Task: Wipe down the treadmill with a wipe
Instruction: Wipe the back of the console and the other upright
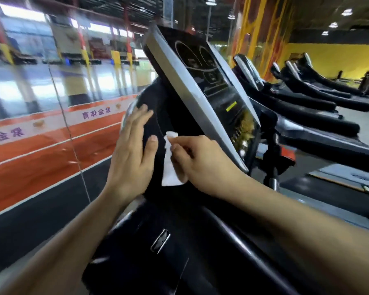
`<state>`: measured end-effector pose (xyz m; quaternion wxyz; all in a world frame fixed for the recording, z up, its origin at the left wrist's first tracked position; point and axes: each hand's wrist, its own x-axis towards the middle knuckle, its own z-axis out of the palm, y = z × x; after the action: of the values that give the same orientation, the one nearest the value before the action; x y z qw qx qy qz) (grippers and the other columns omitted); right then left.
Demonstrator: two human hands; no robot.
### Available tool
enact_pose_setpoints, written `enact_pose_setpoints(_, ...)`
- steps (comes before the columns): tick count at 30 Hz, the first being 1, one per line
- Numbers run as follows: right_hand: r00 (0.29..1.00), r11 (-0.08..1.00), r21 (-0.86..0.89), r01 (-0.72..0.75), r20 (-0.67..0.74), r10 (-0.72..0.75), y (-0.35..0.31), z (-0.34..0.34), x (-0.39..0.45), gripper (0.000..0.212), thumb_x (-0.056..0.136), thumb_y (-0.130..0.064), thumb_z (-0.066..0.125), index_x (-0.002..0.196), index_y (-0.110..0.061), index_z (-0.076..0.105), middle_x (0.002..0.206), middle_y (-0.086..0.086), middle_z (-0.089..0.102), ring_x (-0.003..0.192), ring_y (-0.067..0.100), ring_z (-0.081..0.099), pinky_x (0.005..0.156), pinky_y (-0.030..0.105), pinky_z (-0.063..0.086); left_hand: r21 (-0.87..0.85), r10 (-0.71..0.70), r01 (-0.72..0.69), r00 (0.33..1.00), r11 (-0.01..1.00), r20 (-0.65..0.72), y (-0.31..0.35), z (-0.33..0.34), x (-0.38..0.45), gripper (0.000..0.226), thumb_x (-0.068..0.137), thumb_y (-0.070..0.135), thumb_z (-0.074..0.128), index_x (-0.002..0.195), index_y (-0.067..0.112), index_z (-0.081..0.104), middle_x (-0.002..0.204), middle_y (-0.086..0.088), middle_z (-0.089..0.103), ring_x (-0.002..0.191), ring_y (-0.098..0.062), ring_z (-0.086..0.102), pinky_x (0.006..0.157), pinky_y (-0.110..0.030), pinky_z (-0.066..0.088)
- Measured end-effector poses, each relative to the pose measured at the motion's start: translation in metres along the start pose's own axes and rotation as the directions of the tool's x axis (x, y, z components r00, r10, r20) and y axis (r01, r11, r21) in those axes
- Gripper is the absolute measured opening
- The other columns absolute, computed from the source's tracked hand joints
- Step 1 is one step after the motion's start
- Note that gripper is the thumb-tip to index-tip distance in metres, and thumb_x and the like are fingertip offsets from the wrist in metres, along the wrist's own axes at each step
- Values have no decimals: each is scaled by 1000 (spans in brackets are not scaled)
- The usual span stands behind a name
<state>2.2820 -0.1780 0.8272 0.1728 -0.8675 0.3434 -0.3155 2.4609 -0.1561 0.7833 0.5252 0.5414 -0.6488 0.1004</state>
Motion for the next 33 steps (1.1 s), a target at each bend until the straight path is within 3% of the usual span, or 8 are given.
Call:
enact_pose_setpoints(5,997,991,121,-66,-43,71,51,5,54,25,100,-15,51,124,-15,46,81,-6,62,68,9,62,53,13,42,-5,-108,108,994,994,2,11,-7,1,50,99,23,44,149,16,47,162,10,36,152,-4,24,127,-38,21)
enact_pose_setpoints(11,965,944,-267,196,-119,-234,83,71,91,33,93,-3,55,125,-9,62,125,10,61,109,31,57,89,38,48,44,-146,147,989,988,-27,19,-2,0,51,99,19,41,149,15,48,163,9,35,153,-3,24,127,-37,20)
enact_pose_setpoints(15,938,923,173,345,-35,-344,88,73,68,48,102,-5,42,150,-10,41,156,1,38,151,11,26,124,26,22,33,-159,161,987,986,-35,23,6,-1,50,99,18,41,149,14,49,164,7,32,154,-7,23,128,-41,19)
enact_pose_setpoints(18,892,864,292,411,69,-448,100,64,61,62,105,-7,41,161,-20,16,163,-13,9,149,-11,-4,122,14,2,-1,-169,169,983,986,-75,25,13,-2,49,100,17,40,147,14,51,164,6,32,155,-10,22,128,-42,18)
enact_pose_setpoints(24,997,863,500,73,-65,-46,77,76,114,55,110,-17,32,161,-16,11,168,-1,14,153,8,11,109,-2,1,28,-172,174,983,984,-62,28,13,-3,49,101,26,37,148,19,50,166,11,28,156,-11,18,128,-46,15)
enact_pose_setpoints(26,995,751,659,48,-93,18,65,72,122,52,111,-20,30,161,-20,17,167,-5,20,151,5,17,121,13,8,25,-179,181,982,983,-66,29,14,-2,48,101,22,38,147,21,50,166,12,28,156,-10,18,128,-47,15)
enact_pose_setpoints(29,992,620,779,95,-125,5,52,61,116,47,111,-19,32,158,-20,27,163,-1,33,150,9,28,124,30,20,14,-188,190,979,982,-77,29,14,-2,48,100,20,39,147,22,50,165,14,28,156,-9,18,127,-49,15)
enact_pose_setpoints(33,972,635,739,227,-126,-201,51,62,77,43,110,-12,35,151,-23,38,162,-4,32,150,-2,23,123,18,17,-22,-221,220,972,975,-86,30,15,-1,50,98,18,39,146,24,51,165,18,28,156,-9,17,127,-50,15)
